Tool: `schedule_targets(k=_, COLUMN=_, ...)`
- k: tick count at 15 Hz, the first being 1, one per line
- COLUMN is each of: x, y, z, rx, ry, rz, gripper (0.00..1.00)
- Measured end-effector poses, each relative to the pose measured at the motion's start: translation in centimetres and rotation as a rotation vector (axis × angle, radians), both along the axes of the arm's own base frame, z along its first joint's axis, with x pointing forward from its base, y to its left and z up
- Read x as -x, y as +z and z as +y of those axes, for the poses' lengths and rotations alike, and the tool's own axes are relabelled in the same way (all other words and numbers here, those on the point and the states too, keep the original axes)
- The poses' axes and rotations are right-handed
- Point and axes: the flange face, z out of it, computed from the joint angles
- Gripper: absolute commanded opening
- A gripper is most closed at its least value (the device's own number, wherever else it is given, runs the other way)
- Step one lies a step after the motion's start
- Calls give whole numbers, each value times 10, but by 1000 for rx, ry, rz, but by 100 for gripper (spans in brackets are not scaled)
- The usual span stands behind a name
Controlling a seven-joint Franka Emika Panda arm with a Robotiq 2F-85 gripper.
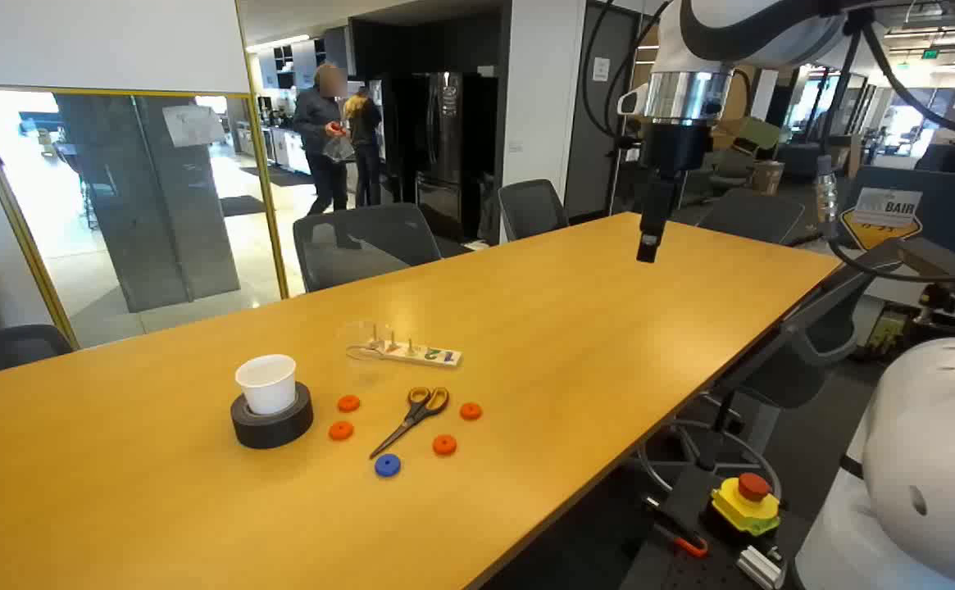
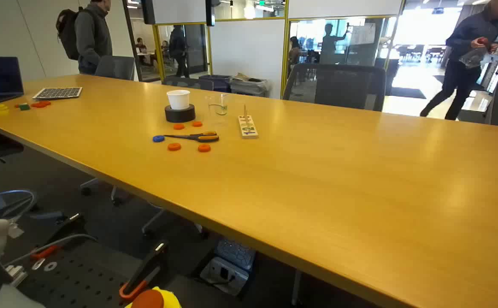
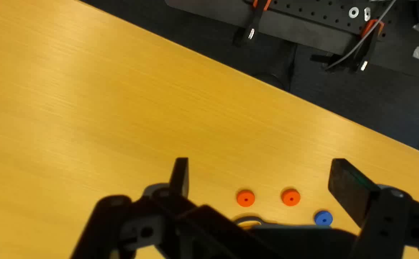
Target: Put the orange discs in the clear cup and then put the blue disc in the white cup
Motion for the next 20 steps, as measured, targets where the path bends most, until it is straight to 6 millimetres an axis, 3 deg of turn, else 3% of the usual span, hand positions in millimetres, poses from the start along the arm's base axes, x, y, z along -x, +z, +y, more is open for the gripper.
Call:
schedule_targets(k=8, x=1, y=7, z=-1, rx=3, ry=-2, rz=-16, gripper=100)
schedule_targets(k=11, x=-1, y=-2, z=3, rx=4, ry=1, rz=0, gripper=100)
schedule_targets(k=14, x=-15, y=-27, z=21, rx=27, ry=-18, rz=-3, gripper=100)
schedule_targets(k=20, x=-64, y=-100, z=70, rx=81, ry=-100, rz=-5, gripper=100)
